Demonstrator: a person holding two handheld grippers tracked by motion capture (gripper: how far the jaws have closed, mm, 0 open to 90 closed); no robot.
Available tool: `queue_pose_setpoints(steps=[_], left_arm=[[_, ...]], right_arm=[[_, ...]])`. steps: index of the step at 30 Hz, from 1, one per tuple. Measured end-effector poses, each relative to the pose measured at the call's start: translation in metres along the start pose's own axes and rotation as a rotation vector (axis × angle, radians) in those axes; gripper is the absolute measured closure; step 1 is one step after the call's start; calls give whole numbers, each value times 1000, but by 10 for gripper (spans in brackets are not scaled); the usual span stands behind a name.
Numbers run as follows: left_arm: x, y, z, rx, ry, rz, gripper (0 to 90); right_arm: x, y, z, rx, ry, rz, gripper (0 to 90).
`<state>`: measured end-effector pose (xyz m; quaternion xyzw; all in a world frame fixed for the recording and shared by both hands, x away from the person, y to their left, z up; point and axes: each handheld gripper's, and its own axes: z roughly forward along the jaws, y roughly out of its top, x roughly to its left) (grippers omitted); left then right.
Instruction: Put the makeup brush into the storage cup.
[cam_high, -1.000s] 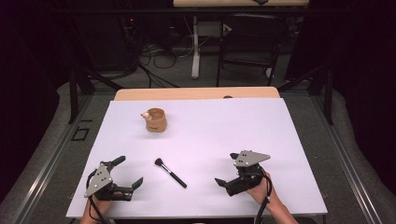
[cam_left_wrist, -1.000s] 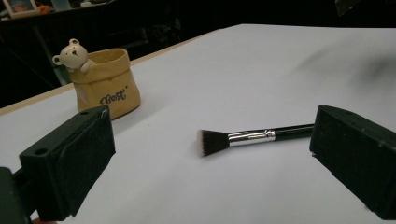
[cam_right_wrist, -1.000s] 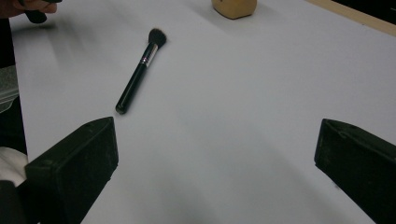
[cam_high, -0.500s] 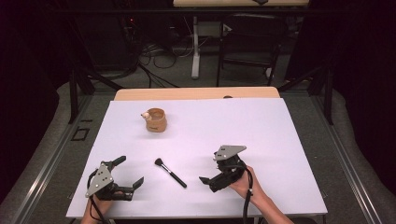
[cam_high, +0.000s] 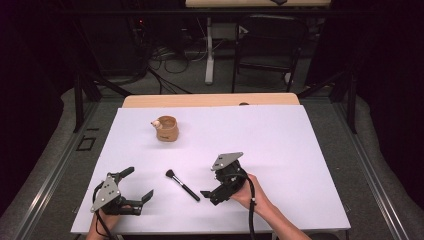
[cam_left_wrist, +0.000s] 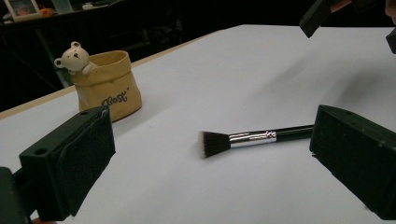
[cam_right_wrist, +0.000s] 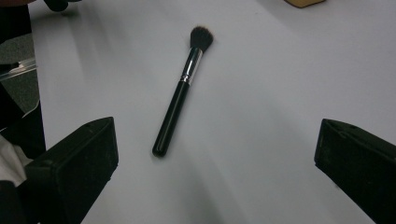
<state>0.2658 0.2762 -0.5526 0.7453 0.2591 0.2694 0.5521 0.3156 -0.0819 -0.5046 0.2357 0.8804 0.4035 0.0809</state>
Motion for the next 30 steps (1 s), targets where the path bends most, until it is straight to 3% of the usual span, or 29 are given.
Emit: queue_pose_setpoints(steps=[6,14,30], left_arm=[[0,0,1,1,-6,-1,1],[-1,0,1,6,-10,1,1],[-1,0,2,10,-10,0,1]], right_arm=[[3,10,8,47,10,3,0],[8,26,27,174,18,15,0],[10,44,54,349,12,18,0]])
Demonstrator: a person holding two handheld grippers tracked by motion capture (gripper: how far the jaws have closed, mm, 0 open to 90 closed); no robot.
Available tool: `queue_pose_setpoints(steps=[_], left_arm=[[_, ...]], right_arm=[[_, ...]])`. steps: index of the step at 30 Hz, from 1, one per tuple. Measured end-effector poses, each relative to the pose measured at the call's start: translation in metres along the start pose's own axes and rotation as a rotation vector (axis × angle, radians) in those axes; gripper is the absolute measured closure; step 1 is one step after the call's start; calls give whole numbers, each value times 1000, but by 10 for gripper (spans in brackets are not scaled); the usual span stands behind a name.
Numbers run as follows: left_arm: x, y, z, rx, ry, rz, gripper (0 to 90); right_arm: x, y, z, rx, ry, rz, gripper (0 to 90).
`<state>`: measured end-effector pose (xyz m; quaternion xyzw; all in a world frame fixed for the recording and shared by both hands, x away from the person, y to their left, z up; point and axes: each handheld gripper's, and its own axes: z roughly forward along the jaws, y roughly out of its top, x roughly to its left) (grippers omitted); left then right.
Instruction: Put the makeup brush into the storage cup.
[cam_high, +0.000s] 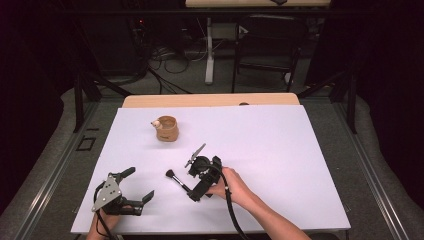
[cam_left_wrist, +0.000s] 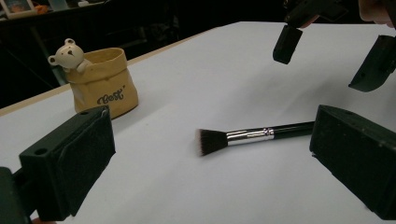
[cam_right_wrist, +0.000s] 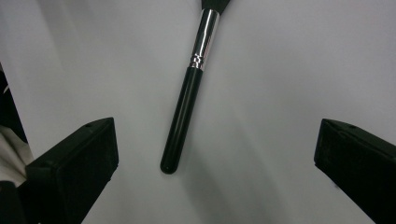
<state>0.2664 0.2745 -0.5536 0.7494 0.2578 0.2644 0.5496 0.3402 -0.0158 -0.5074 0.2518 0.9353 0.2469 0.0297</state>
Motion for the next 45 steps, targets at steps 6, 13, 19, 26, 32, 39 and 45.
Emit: queue_pose_setpoints(steps=[6,13,19,26,32,39,45], left_arm=[[0,0,0,-1,-1,3,1],[0,0,0,3,0,5,1],[0,0,-1,4,6,8,1],[0,0,-1,4,12,9,1],[0,1,-2,1,15,10,1],[0,0,-1,5,10,6,1],[-1,1,-1,4,9,9,1]], right_arm=[[2,6,7,31,-4,-3,0],[7,11,15,76,-13,-20,96],[10,13,19,104,-21,-30,231],[13,15,23,136,-14,-27,390],[17,17,26,163,-22,-45,513],[22,20,30,192,-39,-60,617],[24,22,36,221,-56,-71,650]])
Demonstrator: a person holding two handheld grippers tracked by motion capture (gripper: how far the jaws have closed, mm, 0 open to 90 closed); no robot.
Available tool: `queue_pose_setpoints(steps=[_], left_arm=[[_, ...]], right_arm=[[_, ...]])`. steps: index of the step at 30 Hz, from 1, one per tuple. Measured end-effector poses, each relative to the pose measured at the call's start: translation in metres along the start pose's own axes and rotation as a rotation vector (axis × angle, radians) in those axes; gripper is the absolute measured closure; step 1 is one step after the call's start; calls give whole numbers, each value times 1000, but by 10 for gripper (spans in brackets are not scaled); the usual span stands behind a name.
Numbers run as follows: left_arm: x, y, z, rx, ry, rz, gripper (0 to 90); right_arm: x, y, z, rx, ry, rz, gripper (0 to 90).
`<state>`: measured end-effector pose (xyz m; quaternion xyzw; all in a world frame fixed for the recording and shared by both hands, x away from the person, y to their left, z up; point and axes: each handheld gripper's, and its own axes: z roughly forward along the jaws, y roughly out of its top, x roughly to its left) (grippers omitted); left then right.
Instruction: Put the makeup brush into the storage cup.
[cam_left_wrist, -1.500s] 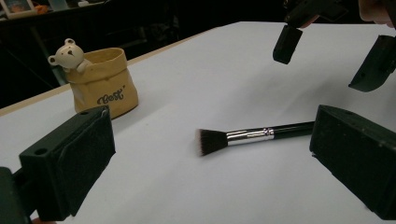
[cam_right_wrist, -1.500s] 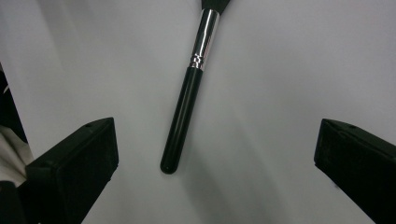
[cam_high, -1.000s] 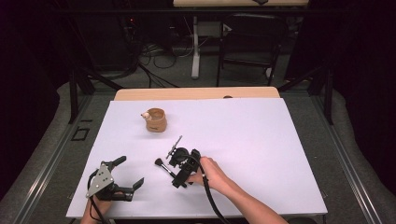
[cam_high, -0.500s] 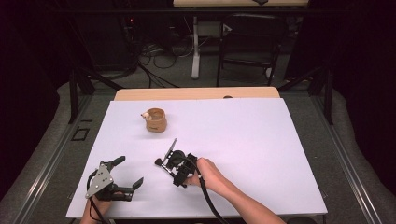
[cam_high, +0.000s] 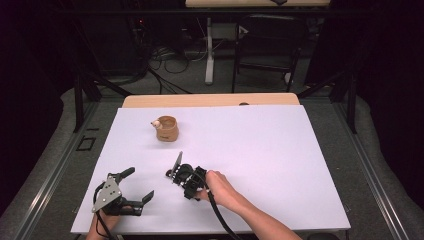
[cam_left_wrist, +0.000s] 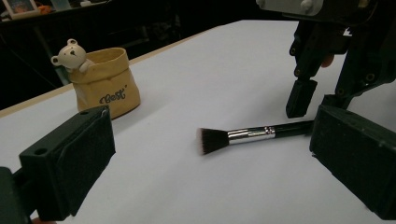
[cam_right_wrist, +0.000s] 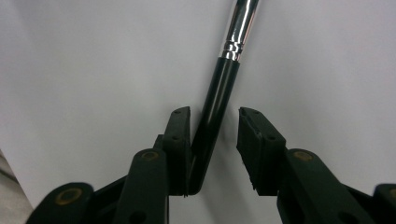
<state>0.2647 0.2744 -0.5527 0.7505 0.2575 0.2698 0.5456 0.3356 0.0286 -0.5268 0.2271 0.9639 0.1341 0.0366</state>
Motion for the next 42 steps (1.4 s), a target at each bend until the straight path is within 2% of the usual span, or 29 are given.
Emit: queue_pose_setpoints(steps=[5,6,8,9,13,20,26,36,42], left_arm=[[1,-1,1,14,-6,-3,1],[0,-1,1,2,7,-3,1],[-1,0,1,-5,1,1,1],[0,0,1,4,-16,4,1],[0,0,2,14,-11,4,1],[-1,0,2,19,-16,4,1],[0,0,2,11,-7,3,1],[0,0,1,10,-5,8,1],[-1,0,2,9,-5,4,1]], right_arm=[[1,2,4,21,-8,-6,712],[2,2,4,25,-11,-11,716],[3,2,4,22,-11,-8,733],[3,2,4,22,-11,-8,733],[2,1,4,17,5,-6,783],[0,-3,5,-17,21,4,792],[-2,-3,4,-17,36,14,793],[-14,-11,-10,-83,75,45,794],[-21,-18,-16,-120,74,64,795]])
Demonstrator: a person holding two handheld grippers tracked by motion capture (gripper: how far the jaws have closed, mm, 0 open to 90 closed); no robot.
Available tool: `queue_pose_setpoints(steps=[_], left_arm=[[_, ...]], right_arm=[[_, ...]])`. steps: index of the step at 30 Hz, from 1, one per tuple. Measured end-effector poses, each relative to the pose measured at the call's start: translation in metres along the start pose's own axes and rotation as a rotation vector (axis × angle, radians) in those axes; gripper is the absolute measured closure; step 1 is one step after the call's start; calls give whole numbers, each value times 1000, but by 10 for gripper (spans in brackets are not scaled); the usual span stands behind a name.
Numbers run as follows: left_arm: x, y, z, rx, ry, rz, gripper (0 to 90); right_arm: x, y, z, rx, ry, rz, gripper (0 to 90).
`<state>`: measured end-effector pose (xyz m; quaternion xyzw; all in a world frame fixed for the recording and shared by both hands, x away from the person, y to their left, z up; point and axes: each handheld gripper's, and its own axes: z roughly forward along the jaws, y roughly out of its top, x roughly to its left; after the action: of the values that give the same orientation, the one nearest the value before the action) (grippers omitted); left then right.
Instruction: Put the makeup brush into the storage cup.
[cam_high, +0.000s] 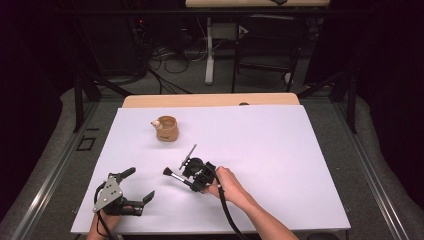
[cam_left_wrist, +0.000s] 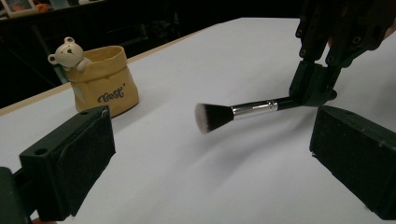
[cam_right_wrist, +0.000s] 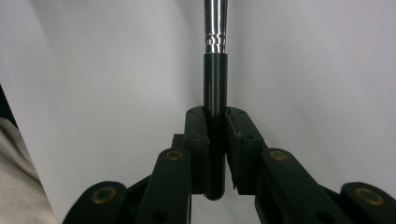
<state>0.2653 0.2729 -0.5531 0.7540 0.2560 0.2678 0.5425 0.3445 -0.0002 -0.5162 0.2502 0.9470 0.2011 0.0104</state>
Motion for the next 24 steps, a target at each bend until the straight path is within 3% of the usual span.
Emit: queue_pose_setpoints(steps=[24], left_arm=[[-1,0,2,12,-1,2,1]], right_arm=[[-16,-27,-29,-154,3,41,795]])
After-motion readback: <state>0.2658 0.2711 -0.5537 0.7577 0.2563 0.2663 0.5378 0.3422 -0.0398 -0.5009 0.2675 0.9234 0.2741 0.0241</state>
